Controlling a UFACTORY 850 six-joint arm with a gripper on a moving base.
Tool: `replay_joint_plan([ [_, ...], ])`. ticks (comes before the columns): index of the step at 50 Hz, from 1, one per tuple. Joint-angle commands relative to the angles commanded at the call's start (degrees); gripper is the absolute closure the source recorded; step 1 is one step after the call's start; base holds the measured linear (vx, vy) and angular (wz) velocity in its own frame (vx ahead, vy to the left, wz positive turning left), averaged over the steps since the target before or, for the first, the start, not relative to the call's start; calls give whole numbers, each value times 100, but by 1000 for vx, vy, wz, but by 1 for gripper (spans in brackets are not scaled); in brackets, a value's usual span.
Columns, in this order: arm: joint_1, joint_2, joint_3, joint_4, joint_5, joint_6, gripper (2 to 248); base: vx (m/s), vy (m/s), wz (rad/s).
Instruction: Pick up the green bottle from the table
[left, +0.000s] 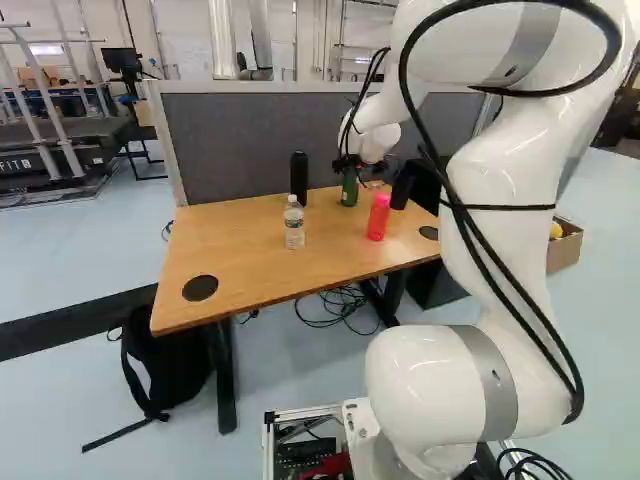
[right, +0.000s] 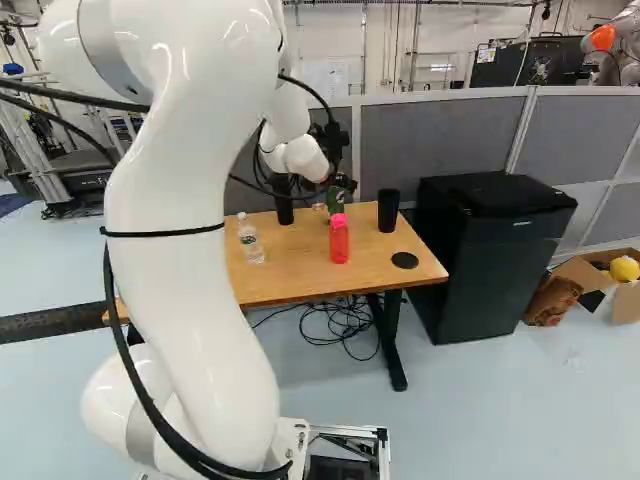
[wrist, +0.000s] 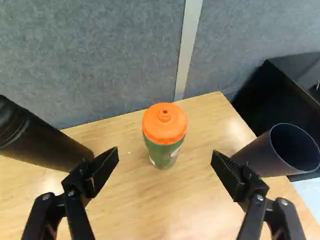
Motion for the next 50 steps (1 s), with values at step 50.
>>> replay_joint_plan([
  [50,44,-1326,-1360,0,-234,0,3,0,0,0],
])
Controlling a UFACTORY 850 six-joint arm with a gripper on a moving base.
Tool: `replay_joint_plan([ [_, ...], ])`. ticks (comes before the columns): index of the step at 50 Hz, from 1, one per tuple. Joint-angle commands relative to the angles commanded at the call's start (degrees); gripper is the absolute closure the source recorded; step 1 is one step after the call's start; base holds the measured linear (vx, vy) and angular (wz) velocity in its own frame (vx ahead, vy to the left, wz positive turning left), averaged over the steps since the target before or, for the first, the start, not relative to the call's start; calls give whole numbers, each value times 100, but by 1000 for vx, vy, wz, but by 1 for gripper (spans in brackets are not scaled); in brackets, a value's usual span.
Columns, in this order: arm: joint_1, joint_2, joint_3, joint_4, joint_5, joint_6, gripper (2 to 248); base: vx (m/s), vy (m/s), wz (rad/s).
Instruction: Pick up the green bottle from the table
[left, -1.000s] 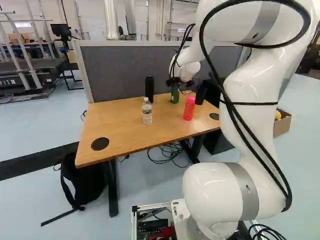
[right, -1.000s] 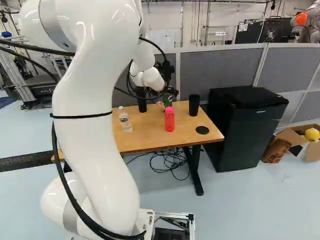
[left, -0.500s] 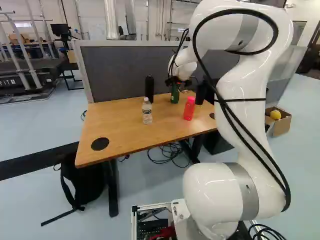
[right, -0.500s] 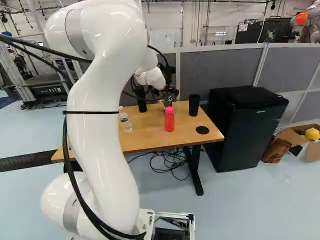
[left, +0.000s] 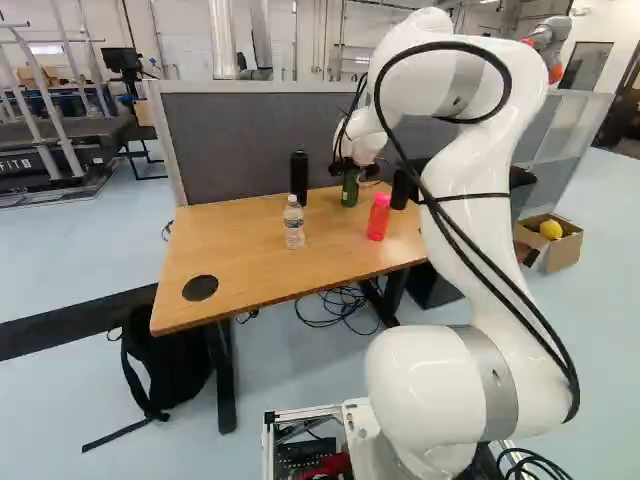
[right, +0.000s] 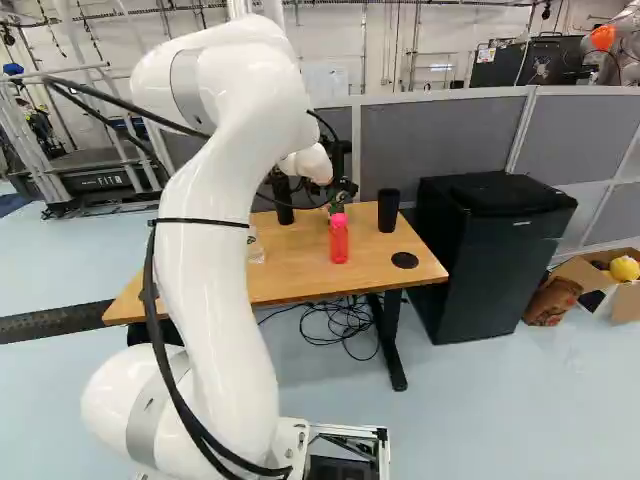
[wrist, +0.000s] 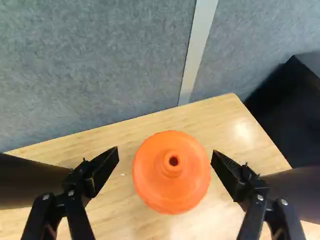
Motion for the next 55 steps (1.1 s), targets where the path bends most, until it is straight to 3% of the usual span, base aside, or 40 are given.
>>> replay_joint_plan([
  [14,7,-210,-182,0,0,0,3,0,0,0],
  [15,7,-216,-189,0,0,0,31,0,0,0],
  [20,8,-237,-214,0,0,0,31,0,0,0],
  [21,8,-239,-217,0,0,0,70,0,0,0],
  [25,8,-244,-223,0,0,0,70,0,0,0],
  [26,8,-245,-224,0,0,0,109,0,0,0],
  [30,8,-245,-225,0,0,0,109,0,0,0],
  [31,8,-245,-225,0,0,0,133,0,0,0],
  [55,22,-110,-130,0,0,0,133,0,0,0],
])
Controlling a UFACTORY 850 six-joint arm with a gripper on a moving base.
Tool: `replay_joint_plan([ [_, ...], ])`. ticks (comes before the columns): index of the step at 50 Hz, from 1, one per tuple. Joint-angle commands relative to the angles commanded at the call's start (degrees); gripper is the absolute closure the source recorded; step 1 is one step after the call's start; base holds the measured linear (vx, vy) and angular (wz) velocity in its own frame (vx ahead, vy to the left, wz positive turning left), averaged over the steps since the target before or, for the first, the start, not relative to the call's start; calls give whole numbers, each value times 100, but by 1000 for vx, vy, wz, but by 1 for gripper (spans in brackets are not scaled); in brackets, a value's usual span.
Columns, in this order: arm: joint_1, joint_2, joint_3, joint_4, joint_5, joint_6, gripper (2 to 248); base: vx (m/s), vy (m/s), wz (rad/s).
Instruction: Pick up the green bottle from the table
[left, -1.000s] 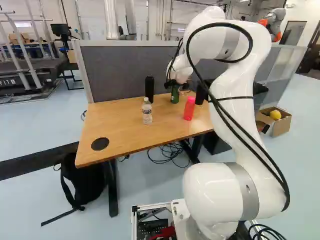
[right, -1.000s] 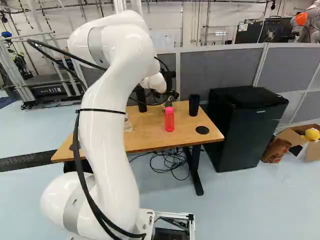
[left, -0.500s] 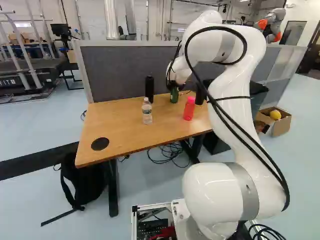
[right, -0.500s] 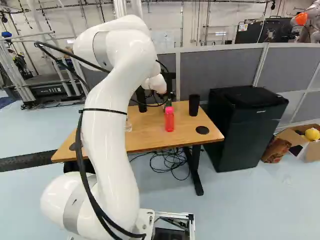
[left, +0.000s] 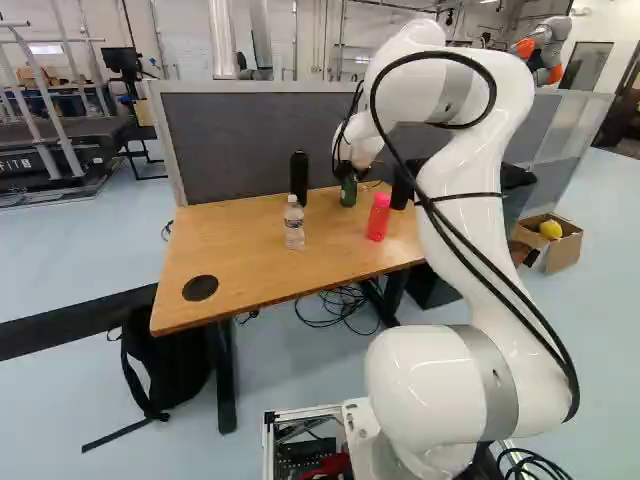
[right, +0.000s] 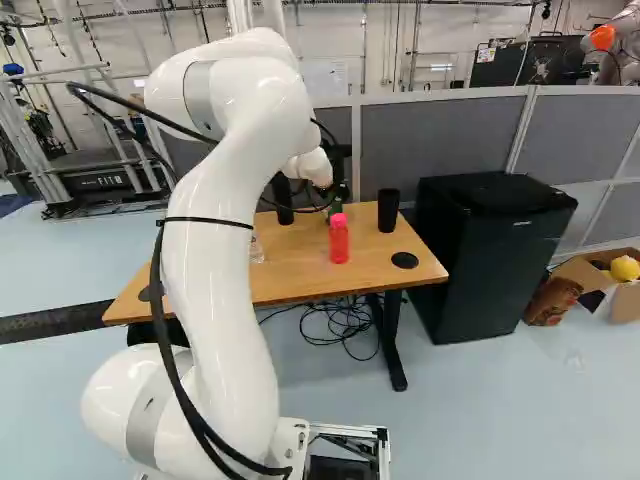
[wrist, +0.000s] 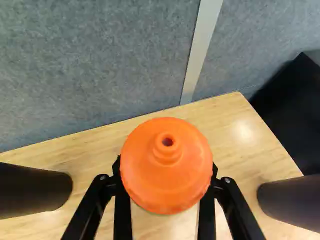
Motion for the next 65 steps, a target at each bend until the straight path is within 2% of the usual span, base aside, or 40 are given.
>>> replay_joint_plan([
  [26,56,637,498,0,97,0,133,0,0,0],
  [65,276,2105,1787,0,189,0,133,0,0,0],
])
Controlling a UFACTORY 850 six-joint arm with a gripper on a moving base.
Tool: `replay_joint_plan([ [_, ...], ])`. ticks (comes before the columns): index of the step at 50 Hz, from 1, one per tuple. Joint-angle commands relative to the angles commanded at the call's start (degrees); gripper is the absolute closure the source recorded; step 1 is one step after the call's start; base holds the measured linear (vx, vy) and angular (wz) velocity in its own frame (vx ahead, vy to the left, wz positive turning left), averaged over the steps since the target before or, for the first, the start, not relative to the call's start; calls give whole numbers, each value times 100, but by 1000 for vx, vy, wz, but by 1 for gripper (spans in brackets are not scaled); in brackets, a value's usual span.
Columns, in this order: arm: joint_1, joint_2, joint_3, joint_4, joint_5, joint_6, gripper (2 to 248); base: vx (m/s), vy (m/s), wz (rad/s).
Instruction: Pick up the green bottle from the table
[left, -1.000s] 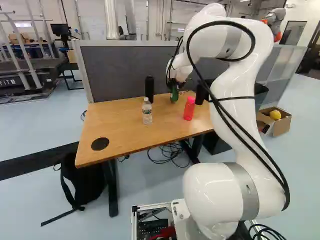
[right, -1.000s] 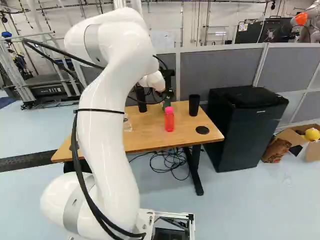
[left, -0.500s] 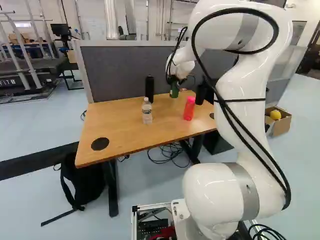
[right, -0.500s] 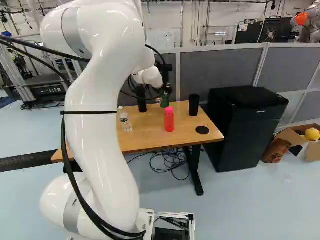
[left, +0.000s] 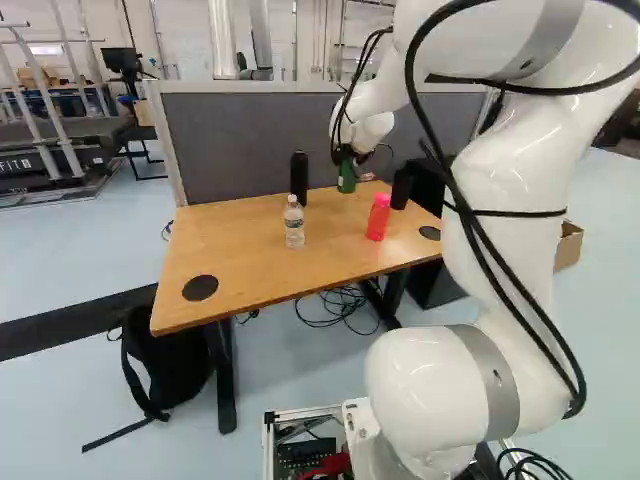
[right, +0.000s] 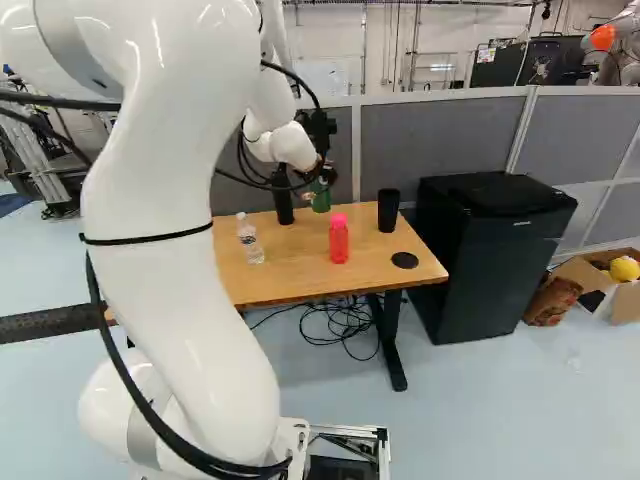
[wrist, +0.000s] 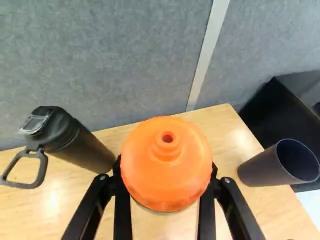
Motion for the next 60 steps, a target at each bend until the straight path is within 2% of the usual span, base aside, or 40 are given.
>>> replay_joint_plan([
  [60,385,1853,1874,0,0,0,133,0,0,0],
])
